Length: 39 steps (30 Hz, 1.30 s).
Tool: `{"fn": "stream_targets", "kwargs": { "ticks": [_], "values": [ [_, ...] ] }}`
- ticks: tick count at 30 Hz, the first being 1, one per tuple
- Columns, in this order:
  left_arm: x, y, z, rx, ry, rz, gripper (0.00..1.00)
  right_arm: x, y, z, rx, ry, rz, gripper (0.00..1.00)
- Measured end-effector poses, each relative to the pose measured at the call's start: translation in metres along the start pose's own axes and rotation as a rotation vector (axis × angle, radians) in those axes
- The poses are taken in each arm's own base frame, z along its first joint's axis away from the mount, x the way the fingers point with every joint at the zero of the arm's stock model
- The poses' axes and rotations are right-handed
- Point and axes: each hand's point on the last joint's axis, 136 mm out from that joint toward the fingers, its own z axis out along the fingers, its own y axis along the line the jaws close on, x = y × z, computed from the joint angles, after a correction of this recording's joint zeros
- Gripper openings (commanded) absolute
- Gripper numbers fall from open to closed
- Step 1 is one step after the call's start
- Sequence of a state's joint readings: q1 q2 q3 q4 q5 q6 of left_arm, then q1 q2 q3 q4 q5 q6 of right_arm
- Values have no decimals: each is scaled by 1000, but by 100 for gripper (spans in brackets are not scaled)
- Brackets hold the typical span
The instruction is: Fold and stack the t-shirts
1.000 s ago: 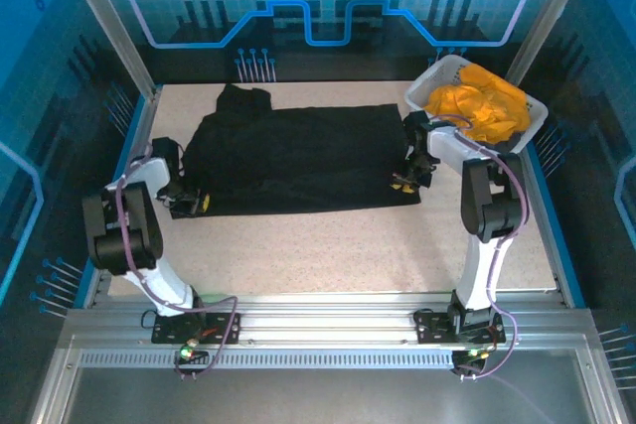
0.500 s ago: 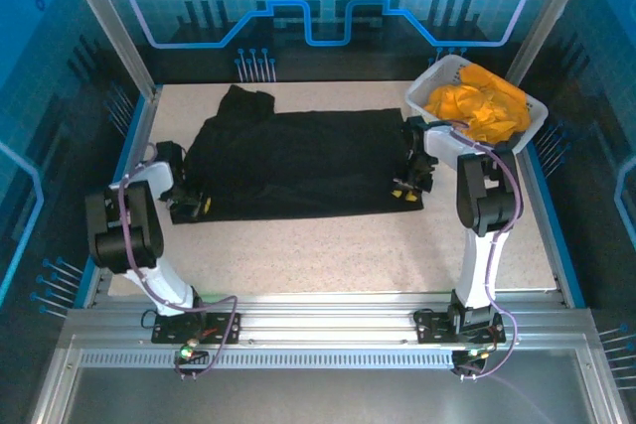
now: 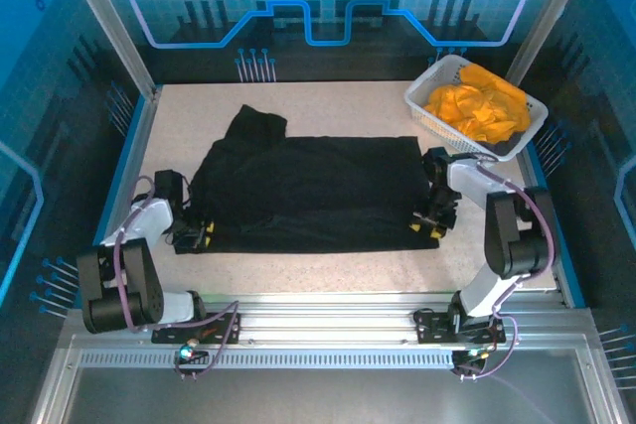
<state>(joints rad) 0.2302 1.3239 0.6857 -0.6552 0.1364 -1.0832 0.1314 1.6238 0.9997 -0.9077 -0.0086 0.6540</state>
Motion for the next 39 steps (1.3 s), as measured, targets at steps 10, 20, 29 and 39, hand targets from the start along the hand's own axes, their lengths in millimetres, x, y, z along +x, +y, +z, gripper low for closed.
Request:
{"fn": "stream_targets", "kwargs": {
  "ticks": [10, 20, 29, 39],
  "values": [
    [57, -32, -19, 80, 71, 15, 64, -36, 121, -84, -347, -202, -252, 57],
    [91, -20, 11, -23, 124, -42, 53, -19, 143, -73, -398, -124, -300, 56],
    [83, -47, 17, -9, 86, -28, 5, -15, 141, -72, -405, -113, -291, 56],
    [88, -103, 9, 53, 68, 127, 0, -15, 141, -79, -417, -128, -288, 55]
  ]
}}
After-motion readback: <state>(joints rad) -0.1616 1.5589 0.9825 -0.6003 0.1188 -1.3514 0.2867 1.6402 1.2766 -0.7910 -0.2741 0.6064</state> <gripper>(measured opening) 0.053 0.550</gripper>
